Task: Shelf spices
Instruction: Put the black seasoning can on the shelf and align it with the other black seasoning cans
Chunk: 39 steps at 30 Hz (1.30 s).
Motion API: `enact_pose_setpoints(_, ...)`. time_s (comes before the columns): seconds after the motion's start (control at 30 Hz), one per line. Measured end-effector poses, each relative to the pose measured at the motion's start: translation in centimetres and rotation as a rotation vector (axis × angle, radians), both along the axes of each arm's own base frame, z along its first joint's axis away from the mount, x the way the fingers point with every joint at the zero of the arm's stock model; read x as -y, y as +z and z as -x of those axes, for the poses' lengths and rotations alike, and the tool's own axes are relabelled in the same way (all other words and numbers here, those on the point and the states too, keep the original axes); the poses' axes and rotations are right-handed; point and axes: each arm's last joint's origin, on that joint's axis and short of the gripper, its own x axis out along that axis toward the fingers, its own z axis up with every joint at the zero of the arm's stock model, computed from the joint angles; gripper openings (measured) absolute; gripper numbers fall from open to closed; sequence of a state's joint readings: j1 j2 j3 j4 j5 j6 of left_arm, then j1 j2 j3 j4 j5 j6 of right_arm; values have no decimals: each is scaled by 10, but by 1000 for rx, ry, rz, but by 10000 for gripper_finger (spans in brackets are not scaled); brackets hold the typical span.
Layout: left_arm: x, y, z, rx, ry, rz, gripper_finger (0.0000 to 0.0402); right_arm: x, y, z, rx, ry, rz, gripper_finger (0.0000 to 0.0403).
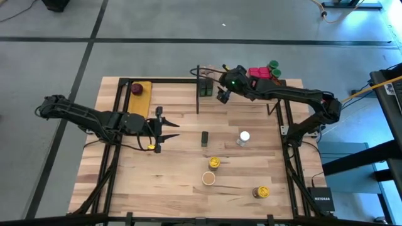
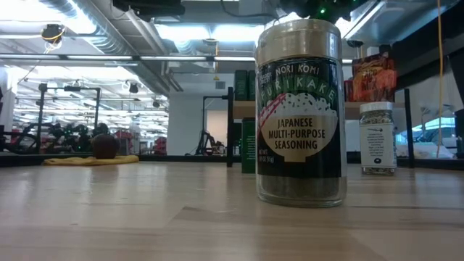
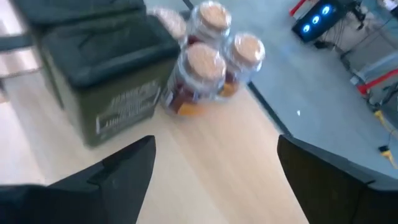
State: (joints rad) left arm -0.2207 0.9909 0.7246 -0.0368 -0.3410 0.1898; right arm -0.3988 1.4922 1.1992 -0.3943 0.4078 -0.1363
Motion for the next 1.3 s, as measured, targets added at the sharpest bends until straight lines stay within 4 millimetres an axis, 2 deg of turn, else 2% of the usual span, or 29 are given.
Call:
enact_pose_setpoints(0.13,0,0,0,-5,0,-1,150,-12,6,13,-12,10,-87,342)
enact_pose_setpoints(0.3,0,0,0,-5,-1,-5,150,-49,15,21,26,115,-261,342)
enact_pose_setpoints(0.53,0,1,0,7,0,1,150,-109,24,-1,205,294,-409,342)
enact_pose_setpoints(0.77,0,1,0,13,0,5,150,-149,29,-19,327,464,-399,342)
enact_pose_setpoints(0.9,0,1,0,11,0,3,150,-160,20,-31,293,601,-374,342)
enact_pose_setpoints(1.17,0,1,0,13,0,3,150,-160,-30,-55,72,514,-248,342)
enact_pose_setpoints(1.3,0,1,0,9,0,2,150,-160,-55,-65,-20,502,-241,342)
